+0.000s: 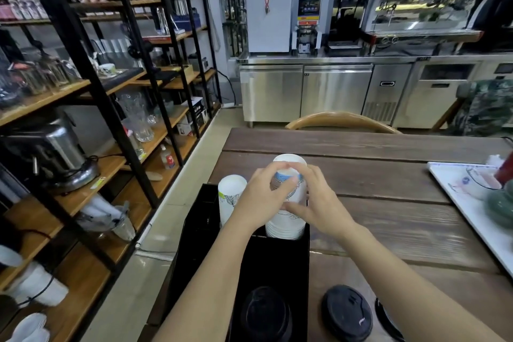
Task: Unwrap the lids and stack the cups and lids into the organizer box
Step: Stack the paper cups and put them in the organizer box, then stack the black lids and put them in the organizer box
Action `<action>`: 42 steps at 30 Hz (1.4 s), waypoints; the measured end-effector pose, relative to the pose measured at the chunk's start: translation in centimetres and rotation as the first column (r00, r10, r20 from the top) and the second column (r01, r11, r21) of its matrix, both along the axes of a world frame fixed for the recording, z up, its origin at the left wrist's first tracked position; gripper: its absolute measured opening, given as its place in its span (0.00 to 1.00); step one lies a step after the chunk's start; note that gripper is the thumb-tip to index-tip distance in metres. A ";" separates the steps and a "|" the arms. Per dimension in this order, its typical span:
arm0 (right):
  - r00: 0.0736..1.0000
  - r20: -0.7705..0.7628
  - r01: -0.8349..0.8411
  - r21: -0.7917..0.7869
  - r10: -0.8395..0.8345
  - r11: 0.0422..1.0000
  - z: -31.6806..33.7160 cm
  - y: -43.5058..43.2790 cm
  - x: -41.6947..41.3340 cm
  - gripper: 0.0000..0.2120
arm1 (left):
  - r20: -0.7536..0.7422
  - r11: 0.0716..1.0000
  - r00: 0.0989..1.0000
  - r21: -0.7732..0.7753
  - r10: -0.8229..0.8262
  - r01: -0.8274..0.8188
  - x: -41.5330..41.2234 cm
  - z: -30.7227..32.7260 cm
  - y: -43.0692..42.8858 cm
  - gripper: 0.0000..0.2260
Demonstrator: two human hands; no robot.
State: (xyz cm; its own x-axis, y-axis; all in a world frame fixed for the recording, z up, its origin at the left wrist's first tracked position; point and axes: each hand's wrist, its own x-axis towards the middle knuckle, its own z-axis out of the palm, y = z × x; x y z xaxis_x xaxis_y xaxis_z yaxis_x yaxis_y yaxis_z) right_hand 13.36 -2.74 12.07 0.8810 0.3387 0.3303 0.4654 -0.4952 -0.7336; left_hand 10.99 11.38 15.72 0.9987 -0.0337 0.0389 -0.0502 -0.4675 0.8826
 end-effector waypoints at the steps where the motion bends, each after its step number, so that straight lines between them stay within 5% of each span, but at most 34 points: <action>1: 0.999 0.031 0.021 -0.003 -0.021 1.000 -0.1 0.1 -0.3 0.35 | 0.010 1.000 1.000 0.011 0.004 -0.004 0.0 -0.1 0.0 0.13; 9: 0.998 0.000 0.057 -0.066 -0.058 0.996 0.6 -0.2 0.0 0.27 | 0.051 0.992 0.997 0.113 0.053 -0.058 -0.2 -0.4 -0.5 0.12; 12: 0.999 -0.044 0.020 -0.081 -0.024 0.996 0.3 -1.2 -1.0 0.37 | 0.084 0.981 0.995 0.185 0.050 -0.065 -0.1 -0.9 -0.4 0.16; 15: 0.986 -0.090 0.139 0.010 -0.137 0.990 -1.2 -3.0 -2.8 0.46 | 0.264 0.936 0.956 0.284 0.130 -0.206 -0.6 -2.0 -0.7 0.24; 19: 0.958 -0.127 0.228 -0.214 -0.258 0.950 -5.4 -6.4 -5.0 0.31 | 0.586 0.939 0.775 0.069 0.236 -0.337 -2.8 -3.6 -2.5 0.22; 22: 0.905 -0.268 0.246 -0.306 -0.331 0.920 -8.4 -8.0 -7.1 0.25 | 0.676 0.972 0.737 0.173 0.001 -0.159 -5.1 -6.2 -5.4 0.14; 24: 0.872 -0.318 0.270 -0.324 -0.373 0.907 -9.9 -8.7 -8.4 0.24 | 0.572 0.955 0.797 0.296 -0.191 0.017 -6.8 -8.2 -7.4 0.14; 27: 0.814 -0.405 0.263 -0.382 -0.416 0.886 -11.4 -9.3 -9.9 0.25 | 0.086 0.936 0.962 0.271 -0.257 0.226 -9.0 -10.7 -9.8 0.23; 31: 0.742 -0.557 0.180 -0.370 -0.373 0.912 -12.1 -9.6 -11.7 0.34 | -0.412 0.965 0.905 0.178 -0.106 0.195 -9.6 -14.2 -11.1 0.35; 35: 0.643 -0.701 0.215 -0.221 -0.309 0.951 -12.5 -9.6 -13.0 0.41 | -0.628 0.999 0.777 -0.050 -0.033 0.002 -9.7 -15.9 -11.4 0.39; 42: 0.568 -0.804 0.410 0.090 -0.177 0.908 -13.7 -9.6 -13.6 0.33 | -0.716 0.934 0.697 -0.264 -0.022 -0.242 -9.9 -15.8 -11.1 0.33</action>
